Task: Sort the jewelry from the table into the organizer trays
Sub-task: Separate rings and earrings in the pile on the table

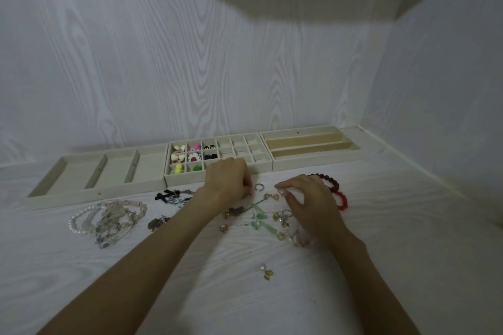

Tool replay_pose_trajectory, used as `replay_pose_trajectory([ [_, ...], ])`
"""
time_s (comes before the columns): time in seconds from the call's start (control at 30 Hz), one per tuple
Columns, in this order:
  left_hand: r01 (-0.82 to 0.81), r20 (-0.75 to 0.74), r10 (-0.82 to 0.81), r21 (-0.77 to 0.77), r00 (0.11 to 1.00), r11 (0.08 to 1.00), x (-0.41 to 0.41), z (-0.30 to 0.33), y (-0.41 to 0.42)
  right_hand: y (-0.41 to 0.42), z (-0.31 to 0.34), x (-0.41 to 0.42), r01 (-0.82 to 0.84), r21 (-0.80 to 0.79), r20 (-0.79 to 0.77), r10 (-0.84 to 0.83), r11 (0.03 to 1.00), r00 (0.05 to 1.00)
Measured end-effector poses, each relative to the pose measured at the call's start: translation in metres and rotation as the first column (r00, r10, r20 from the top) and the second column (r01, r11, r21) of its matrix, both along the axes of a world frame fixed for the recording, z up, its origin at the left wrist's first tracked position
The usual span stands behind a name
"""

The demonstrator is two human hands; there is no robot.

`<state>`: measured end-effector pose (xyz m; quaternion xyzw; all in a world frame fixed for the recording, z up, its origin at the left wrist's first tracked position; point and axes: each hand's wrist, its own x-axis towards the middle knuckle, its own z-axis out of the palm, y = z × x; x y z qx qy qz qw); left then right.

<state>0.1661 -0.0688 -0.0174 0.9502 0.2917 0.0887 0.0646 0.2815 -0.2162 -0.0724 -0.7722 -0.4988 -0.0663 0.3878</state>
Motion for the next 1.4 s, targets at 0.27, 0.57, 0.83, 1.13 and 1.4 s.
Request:
replay_pose_trajectory([
  [0.27, 0.245, 0.425, 0.149, -0.736, 0.893, 0.631, -0.039, 0.019, -0.003, 0.004, 0.024, -0.019, -0.178, 0.113, -0.36, 0.207, 0.978, 0.91],
  [0.57, 0.276, 0.523, 0.31, -0.764, 0.794, 0.584, -0.084, 0.019, 0.016, 0.035, 0.072, -0.072, -0.279, 0.179, -0.701, 0.321, 0.944, 0.637],
  [0.83, 0.335, 0.633, 0.316, -0.692, 0.706, 0.64, -0.098, 0.024, 0.038, 0.071, 0.074, -0.093, -0.201, 0.18, -0.675, 0.269, 0.963, 0.687],
  [1.13, 0.347, 0.612, 0.23, -0.674, 0.756, 0.652, -0.08, 0.025, 0.073, 0.092, 0.077, -0.082, -0.227, 0.131, -0.578, 0.261, 0.965, 0.773],
  [1.4, 0.324, 0.541, 0.236, -0.741, 0.808, 0.589, -0.067, 0.025, 0.086, 0.114, 0.078, -0.059, -0.118, 0.065, -0.257, 0.131, 0.991, 0.958],
])
